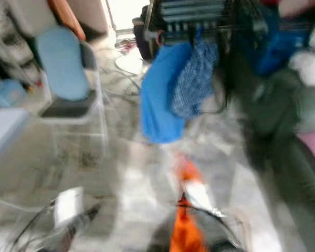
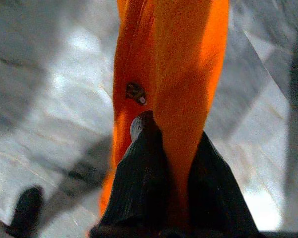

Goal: Hang hanger

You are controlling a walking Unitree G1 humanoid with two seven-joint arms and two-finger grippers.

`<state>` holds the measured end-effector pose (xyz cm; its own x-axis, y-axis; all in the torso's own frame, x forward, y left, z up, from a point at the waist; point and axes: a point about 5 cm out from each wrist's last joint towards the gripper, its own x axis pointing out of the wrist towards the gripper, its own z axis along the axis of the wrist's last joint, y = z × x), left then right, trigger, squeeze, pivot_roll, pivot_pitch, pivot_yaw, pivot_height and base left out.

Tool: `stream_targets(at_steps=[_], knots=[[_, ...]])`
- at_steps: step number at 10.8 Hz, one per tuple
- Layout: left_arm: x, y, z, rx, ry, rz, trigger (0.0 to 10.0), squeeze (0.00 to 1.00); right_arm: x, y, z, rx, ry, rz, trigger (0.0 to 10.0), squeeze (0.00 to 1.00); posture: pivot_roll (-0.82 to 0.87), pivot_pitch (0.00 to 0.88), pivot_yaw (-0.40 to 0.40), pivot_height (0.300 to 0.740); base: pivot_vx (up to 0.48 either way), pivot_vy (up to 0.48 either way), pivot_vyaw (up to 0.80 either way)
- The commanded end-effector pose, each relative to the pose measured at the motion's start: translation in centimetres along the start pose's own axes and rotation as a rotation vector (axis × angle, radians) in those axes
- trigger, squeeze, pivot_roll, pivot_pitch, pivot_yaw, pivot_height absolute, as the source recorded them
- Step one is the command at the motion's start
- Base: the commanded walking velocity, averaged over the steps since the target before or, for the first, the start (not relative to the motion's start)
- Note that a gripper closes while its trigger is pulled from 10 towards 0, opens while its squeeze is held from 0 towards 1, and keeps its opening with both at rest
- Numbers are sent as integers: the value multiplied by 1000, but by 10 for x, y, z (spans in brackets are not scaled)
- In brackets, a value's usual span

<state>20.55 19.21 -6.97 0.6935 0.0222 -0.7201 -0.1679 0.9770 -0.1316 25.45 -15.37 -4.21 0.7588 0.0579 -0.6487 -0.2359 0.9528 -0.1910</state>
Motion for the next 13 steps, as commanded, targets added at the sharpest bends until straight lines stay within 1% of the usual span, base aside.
stream_targets(at_steps=[1,4,5,6,7,8,9,10,11,12,13], knots=[[4,-9,13,-6,-44,-17,10000,0,-2,-8,-5,-15,9,-12,10000,0,-150,0,91,740,0,0,0],[2,0,9,-43,-38,60,10000,0,0,-5,0,-50,11,38,10000,0,-85,0,10,740,0,0,0],[1,5,6,-72,-30,102,10000,0,1,-4,4,-81,10,60,10000,0,-56,0,-22,740,0,0,0],[-1,8,2,-87,-34,105,10000,0,2,-3,6,-85,16,69,10000,0,-40,0,-35,740,0,0,0],[-3,13,-2,-87,-26,123,10000,0,2,-4,7,-69,21,62,10000,0,-25,0,-37,740,0,0,0],[-5,18,-5,-73,-15,138,10000,0,2,-6,5,-49,30,38,10000,0,-27,0,-22,740,0,0,0],[-5,20,-4,-52,-13,138,10000,0,1,-9,1,-26,39,9,10000,0,-35,0,-7,740,0,0,0],[-4,20,-1,-21,-15,128,10000,0,0,-17,0,-14,18,-55,10000,0,-51,0,19,740,0,0,0],[-3,19,4,-4,-25,115,10000,0,-1,-26,3,33,-7,-116,10000,0,-71,0,44,740,0,0,0],[0,15,11,9,-32,94,10000,0,-1,-33,4,80,-18,-154,10000,0,-101,0,74,740,0,0,0],[1,12,13,35,-28,81,10000,0,-2,-34,0,90,-13,-167,10000,0,-123,0,95,740,0,0,0]])
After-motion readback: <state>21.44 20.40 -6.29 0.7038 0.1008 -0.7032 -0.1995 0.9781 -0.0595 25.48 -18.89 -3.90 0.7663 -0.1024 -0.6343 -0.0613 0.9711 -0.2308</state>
